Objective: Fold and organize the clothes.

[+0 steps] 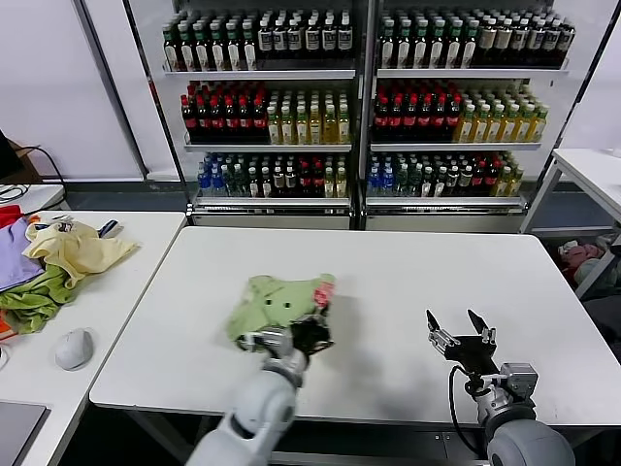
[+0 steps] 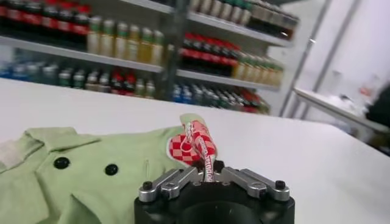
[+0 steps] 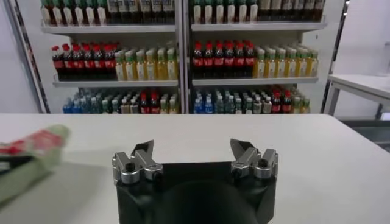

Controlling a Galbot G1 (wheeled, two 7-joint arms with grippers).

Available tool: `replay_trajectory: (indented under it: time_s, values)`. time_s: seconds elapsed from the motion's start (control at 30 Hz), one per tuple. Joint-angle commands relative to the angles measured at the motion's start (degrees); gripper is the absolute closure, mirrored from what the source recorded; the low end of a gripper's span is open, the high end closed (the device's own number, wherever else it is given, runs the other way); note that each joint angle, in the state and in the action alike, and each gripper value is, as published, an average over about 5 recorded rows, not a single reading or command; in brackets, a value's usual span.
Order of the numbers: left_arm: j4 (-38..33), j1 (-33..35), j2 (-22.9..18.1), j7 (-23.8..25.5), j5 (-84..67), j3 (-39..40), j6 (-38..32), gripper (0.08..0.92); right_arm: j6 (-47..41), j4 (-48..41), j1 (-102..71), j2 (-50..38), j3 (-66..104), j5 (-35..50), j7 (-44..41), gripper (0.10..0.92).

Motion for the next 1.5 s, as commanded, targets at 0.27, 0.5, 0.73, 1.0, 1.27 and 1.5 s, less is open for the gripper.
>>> replay_trajectory:
  time_s: [0.27, 0.5, 0.73, 1.0, 1.27, 1.5]
  values:
    - [0.0, -2.7, -6.5, -1.8, 1.9, 5.8, -12.0, 0.598, -0.9, -2.0, 6.2, -0.4, -6.6, -0.3, 1.8, 0.203]
    - [-13.0, 7.4, 1.7, -2.7, 1.6, -6.5, -13.3, 0.399, -1.5, -9.2, 14.4, 4.3, -20.3, -4.6, 6.3, 0.203]
    - [-20.3, 19.6, 7.9, -3.3, 3.7, -19.0, -17.2, 0.214, -1.8, -21.7, 21.0, 10.8, -27.0, -9.9, 11.2, 0.203]
    - [-22.3, 26.9, 6.7, -4.0, 6.4, -22.9, -20.4, 0.177, -4.5, -28.4, 24.0, 13.8, -27.9, -9.2, 14.1, 0.203]
    - [-23.0, 28.6, 6.5, -4.2, 6.6, -22.7, -21.1, 0.177, -6.1, -29.9, 25.5, 12.6, -26.9, -8.3, 14.9, 0.340]
    - [-22.9, 28.6, 6.1, -4.2, 7.2, -21.2, -21.0, 0.177, -5.4, -33.2, 30.6, 8.1, -24.7, -8.6, 12.0, 0.530]
